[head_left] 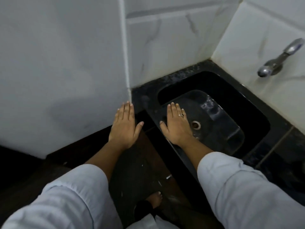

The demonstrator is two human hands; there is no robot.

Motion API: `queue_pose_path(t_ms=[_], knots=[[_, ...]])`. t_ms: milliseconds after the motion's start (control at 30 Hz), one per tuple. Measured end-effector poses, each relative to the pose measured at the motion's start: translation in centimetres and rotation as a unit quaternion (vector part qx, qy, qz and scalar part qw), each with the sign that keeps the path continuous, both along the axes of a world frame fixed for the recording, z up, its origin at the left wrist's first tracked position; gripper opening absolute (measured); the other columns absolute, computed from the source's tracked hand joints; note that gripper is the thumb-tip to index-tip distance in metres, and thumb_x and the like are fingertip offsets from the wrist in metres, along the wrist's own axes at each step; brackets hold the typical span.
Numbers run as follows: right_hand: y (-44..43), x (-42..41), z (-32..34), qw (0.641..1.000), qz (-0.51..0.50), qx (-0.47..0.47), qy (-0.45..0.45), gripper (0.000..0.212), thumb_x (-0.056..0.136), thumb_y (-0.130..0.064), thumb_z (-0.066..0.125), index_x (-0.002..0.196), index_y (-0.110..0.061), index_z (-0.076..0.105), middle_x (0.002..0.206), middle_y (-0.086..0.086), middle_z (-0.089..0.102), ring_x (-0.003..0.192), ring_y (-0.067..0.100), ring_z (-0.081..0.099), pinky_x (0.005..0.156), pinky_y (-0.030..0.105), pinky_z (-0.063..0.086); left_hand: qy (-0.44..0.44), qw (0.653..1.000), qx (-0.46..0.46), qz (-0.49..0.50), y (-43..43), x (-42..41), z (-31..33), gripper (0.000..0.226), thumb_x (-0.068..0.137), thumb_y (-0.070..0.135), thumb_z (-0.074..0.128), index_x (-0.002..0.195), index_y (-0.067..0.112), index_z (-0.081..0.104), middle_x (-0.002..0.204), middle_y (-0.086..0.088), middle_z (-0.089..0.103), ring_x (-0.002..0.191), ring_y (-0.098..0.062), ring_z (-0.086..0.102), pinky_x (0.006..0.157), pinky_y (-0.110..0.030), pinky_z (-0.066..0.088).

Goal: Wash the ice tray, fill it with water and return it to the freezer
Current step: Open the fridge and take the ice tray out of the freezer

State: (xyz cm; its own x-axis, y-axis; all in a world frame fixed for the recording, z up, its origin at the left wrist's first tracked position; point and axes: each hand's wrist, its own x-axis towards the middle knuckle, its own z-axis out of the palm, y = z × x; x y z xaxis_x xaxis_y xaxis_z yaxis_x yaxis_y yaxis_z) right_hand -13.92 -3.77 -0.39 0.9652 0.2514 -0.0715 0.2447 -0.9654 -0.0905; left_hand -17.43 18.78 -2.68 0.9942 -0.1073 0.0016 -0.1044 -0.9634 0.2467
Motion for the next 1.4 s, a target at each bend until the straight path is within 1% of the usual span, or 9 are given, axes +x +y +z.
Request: queue_pose_path(t_ms=[133, 233, 367, 500, 633, 800, 1000, 1233, 1400], knots=[[6.6, -4.1, -0.3, 0.996, 0.084, -0.013, 0.012, 0.085, 0.096, -0.054, 0.027, 0.162, -0.001, 0.016, 0.170, 0.020, 0.016, 0.158, 0.034, 0.011, 0.129, 0.050, 0.010, 0.013, 0.997, 0.001, 0.080, 5.7, -8.4, -1.1, 0.085, 0.106, 0.059, 0.012, 0.166, 0.000, 0.006, 0.175, -0.021, 0.004, 0.163, -0.035, 0.003, 0.132, -0.046, 0.005], [11.6, -8.1, -0.9, 0.989, 0.145, -0.023, 0.006, 0.085, 0.097, -0.054, 0.027, 0.163, -0.002, 0.016, 0.170, 0.019, 0.016, 0.159, 0.034, 0.011, 0.129, 0.050, 0.012, 0.014, 0.990, -0.006, 0.139, 9.9, -15.0, -1.8, 0.090, 0.102, 0.062, 0.009, 0.166, -0.002, 0.009, 0.174, -0.022, 0.007, 0.163, -0.035, 0.005, 0.133, -0.047, 0.006], [17.6, -14.0, -1.7, 0.975, 0.223, -0.023, 0.009, 0.080, 0.102, -0.051, 0.036, 0.163, -0.002, 0.016, 0.170, 0.019, 0.016, 0.159, 0.033, 0.011, 0.129, 0.049, 0.012, 0.027, 0.976, -0.016, 0.214, 14.1, -23.5, -2.8, 0.090, 0.102, 0.062, 0.010, 0.165, -0.002, 0.010, 0.174, -0.023, 0.008, 0.163, -0.034, 0.004, 0.133, -0.046, 0.006], [22.7, -19.3, -2.6, 0.951, 0.307, -0.022, 0.022, 0.079, 0.103, -0.050, 0.037, 0.163, -0.003, 0.015, 0.171, 0.019, 0.015, 0.159, 0.032, 0.010, 0.129, 0.049, 0.012, 0.035, 0.955, -0.035, 0.294, 16.8, -31.7, -3.4, 0.091, 0.101, 0.062, 0.011, 0.166, -0.002, 0.009, 0.174, -0.022, 0.007, 0.163, -0.033, 0.002, 0.133, -0.046, 0.005], [26.9, -23.8, -3.0, 0.919, 0.392, -0.033, 0.031, 0.079, 0.103, -0.049, 0.037, 0.163, -0.004, 0.014, 0.171, 0.018, 0.014, 0.159, 0.032, 0.009, 0.129, 0.049, 0.012, 0.049, 0.921, -0.043, 0.384, 17.7, -38.9, -4.3, 0.089, 0.101, 0.061, 0.010, 0.165, -0.001, 0.006, 0.175, -0.022, 0.004, 0.163, -0.033, 0.000, 0.133, -0.048, 0.007], [30.9, -28.8, -3.9, 0.859, 0.507, -0.049, 0.047, 0.080, 0.103, -0.050, 0.035, 0.164, -0.003, 0.012, 0.172, 0.018, 0.010, 0.160, 0.032, 0.006, 0.130, 0.049, 0.008, 0.054, 0.862, -0.045, 0.502, 16.5, -46.9, -5.0, 0.084, 0.106, 0.055, 0.022, 0.165, -0.002, 0.002, 0.175, -0.022, -0.001, 0.163, -0.033, -0.005, 0.133, -0.045, 0.001], [33.6, -35.9, -5.5, 0.775, 0.628, -0.047, 0.060, 0.081, 0.103, -0.050, 0.035, 0.163, -0.002, 0.011, 0.171, 0.019, 0.009, 0.159, 0.033, 0.005, 0.130, 0.048, 0.007, 0.069, 0.772, -0.030, 0.631, 12.5, -56.1, -5.5, 0.085, 0.106, 0.057, 0.016, 0.165, -0.004, 0.005, 0.174, -0.023, 0.003, 0.163, -0.034, -0.001, 0.133, -0.047, 0.005], [34.0, -46.3, -6.2, 0.669, 0.737, -0.033, 0.090, 0.091, 0.092, -0.058, 0.009, 0.163, -0.001, 0.009, 0.172, 0.019, 0.006, 0.160, 0.032, 0.001, 0.130, 0.049, 0.006, 0.076, 0.665, -0.028, 0.742, 5.5, -66.9, -4.6, 0.085, 0.106, 0.057, 0.019, 0.165, -0.002, 0.001, 0.175, -0.021, -0.001, 0.163, -0.031, -0.006, 0.133, -0.045, 0.001], [34.9, -55.4, -3.7, 0.595, 0.800, -0.005, 0.081, 0.082, 0.100, -0.052, 0.023, 0.164, -0.003, 0.009, 0.172, 0.018, 0.007, 0.160, 0.030, 0.002, 0.130, 0.047, 0.005, 0.056, 0.583, -0.002, 0.811, 1.3, -75.1, -2.0, 0.087, 0.104, 0.060, 0.010, 0.165, -0.002, 0.004, 0.175, -0.021, 0.002, 0.163, -0.032, -0.004, 0.132, -0.044, 0.001]])
